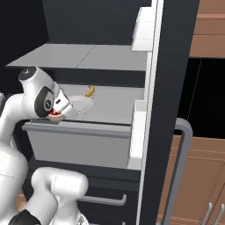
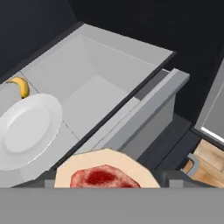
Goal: Retrieve the steak from the fridge and place it on the saucepan with marinade on the stove.
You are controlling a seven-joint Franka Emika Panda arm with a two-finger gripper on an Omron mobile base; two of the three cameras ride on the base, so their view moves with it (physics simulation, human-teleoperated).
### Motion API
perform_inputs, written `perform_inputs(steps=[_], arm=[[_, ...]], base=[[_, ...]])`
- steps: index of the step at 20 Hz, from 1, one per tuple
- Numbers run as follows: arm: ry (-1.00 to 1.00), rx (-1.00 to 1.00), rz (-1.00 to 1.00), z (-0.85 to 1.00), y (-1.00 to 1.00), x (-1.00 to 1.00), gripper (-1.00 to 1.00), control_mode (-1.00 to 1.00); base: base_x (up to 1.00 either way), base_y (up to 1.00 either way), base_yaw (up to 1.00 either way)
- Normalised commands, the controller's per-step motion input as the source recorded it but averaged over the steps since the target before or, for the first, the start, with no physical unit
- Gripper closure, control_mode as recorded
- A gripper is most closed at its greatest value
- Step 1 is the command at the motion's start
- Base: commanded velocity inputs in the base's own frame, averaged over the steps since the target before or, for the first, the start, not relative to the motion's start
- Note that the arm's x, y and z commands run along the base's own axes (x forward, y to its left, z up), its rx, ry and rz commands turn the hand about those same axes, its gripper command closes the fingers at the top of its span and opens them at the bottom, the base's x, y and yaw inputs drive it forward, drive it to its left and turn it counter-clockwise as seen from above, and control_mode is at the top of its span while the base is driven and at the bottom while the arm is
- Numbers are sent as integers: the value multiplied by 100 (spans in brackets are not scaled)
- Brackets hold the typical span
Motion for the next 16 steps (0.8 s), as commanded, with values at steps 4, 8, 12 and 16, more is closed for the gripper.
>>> perform_inputs(steps=[4, 8, 12, 16], arm=[[-3, 7, 16, 55, -23, -97, 100, -100], [-3, 9, 14, 59, -20, -93, 100, -100], [-6, 6, 14, 54, -15, -90, 100, -100], [-4, 4, 10, 37, -10, -77, 100, -100]], base=[[0, 0, 0], [0, 0, 0], [0, 0, 0], [0, 0, 0]])
